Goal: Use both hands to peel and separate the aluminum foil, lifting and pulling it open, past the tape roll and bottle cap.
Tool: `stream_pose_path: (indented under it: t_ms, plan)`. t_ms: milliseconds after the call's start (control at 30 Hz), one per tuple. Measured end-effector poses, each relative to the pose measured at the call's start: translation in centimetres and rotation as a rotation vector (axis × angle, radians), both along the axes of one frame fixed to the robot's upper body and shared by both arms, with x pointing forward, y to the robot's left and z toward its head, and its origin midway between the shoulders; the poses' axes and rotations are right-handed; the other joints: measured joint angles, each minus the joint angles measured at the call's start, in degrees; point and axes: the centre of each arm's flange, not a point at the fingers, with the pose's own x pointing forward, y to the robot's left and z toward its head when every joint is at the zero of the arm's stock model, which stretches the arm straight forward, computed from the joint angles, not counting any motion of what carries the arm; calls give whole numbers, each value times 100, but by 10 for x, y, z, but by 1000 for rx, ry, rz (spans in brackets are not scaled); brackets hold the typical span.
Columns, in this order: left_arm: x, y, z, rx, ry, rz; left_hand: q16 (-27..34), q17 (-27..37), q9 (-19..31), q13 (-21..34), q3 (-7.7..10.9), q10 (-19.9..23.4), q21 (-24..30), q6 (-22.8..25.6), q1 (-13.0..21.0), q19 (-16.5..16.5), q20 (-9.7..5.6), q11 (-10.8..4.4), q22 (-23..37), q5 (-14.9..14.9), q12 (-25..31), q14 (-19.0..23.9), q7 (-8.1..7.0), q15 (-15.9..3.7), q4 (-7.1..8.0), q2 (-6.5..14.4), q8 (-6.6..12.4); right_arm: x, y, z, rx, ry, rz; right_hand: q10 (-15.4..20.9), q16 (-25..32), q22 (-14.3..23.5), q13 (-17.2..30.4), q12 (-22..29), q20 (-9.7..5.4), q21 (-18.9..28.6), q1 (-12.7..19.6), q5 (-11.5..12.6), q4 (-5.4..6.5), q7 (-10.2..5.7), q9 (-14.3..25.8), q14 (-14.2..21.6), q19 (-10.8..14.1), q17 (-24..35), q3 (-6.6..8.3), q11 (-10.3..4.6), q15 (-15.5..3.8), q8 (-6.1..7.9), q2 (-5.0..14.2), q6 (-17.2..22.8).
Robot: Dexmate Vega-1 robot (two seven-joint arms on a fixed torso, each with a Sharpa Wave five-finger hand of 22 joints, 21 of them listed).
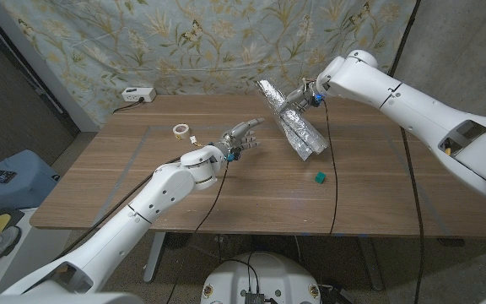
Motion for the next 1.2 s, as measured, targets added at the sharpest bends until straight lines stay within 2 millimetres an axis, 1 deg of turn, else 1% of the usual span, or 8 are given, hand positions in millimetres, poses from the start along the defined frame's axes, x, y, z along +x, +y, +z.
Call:
stream_pose_path:
  t_ms: [200, 233, 467, 767, 800, 933, 967, 1200]
  plan:
    - [1, -5, 0, 11, 7, -12, 0, 0, 0, 27, -134, -53, 11, -62, 0, 0, 0, -9, 5, 75, 97, 0, 0, 0, 23, 0, 0, 0, 1, 2, -14, -2, -2, 21, -1, 0, 0, 0, -32, 0, 0, -1, 0, 0, 18, 22, 32, 16, 0, 39, -11, -1, 0, 1]
    - [2, -13, 6, 12, 1, -24, 0, 0, 0, 27, -141, -62, 26, -62, 0, 0, 0, 0, 5, 75, 111, 0, 0, 0, 30, 0, 0, 0, 1, 2, -15, -2, -3, 21, -16, 0, 1, 0, -32, 0, 0, -1, 0, 0, 18, 29, 32, 23, 0, 39, -10, -1, 0, 1]
    - [1, -22, 14, 23, -3, -50, 0, 27, 0, 26, -235, -114, 39, -115, -64, -1, 0, -9, 5, 75, 203, 4, -8, 4, 29, 64, 0, 0, 1, 2, -33, -7, -9, 21, -18, 0, 1, -2, -32, 0, 0, -6, 0, 0, 18, 30, 31, 46, 0, 39, -10, -9, 0, 1]
    - [-5, -26, 26, 18, -26, -64, 0, 27, 1, 14, -283, -205, 39, -155, -166, -1, -1, 0, 4, 109, 247, 31, -11, 31, 30, 81, 0, 1, 0, 4, -49, -26, -12, 19, 2, 0, 1, 22, -32, 0, 0, -7, 0, 31, 17, 32, 31, 52, 0, 39, -11, -39, 0, 33]
    - [-6, -29, 21, 22, 12, -82, 0, 27, 1, 11, -283, -210, 39, -156, -175, -1, -1, -5, 4, 130, 256, 31, -10, 31, 30, 78, 0, 4, 2, -3, -65, -15, -16, 19, 2, 0, 1, 22, -32, 0, 0, -7, 0, 31, 17, 33, 31, 49, -1, 39, -12, -44, 0, 33]
    - [-5, -29, 19, 22, 28, -77, 0, 26, 1, 10, -283, -267, 39, -217, -196, -1, -1, 0, 4, 152, 268, 31, -9, 31, 30, 99, 0, 5, 3, -6, -70, -10, -16, 18, 2, -1, 1, 22, -32, 0, 0, -8, 0, 40, 15, 53, 31, 37, -1, 38, -13, -39, 0, 41]
    - [-8, -31, 24, 18, 19, -83, 0, 26, 1, 10, -292, -267, 39, -216, -196, -1, -1, 0, 4, 152, 268, 31, -9, 31, 39, 99, 0, 5, 3, -4, -79, -23, -19, 18, 2, 0, 2, 22, -32, 0, 0, -9, 1, 40, 14, 53, 31, 36, -1, 38, -13, -38, 0, 42]
    - [-9, -32, 26, 20, 21, -67, 0, 26, 1, 10, -331, -267, 39, -217, -270, -1, -1, -1, 4, 172, 312, 31, -9, 31, 30, 83, 0, 5, 4, -7, -90, -25, -17, 34, 1, 0, 1, 22, -36, 0, 0, -12, 0, 40, 13, 64, 35, 33, -1, 21, -22, -33, 0, 42]
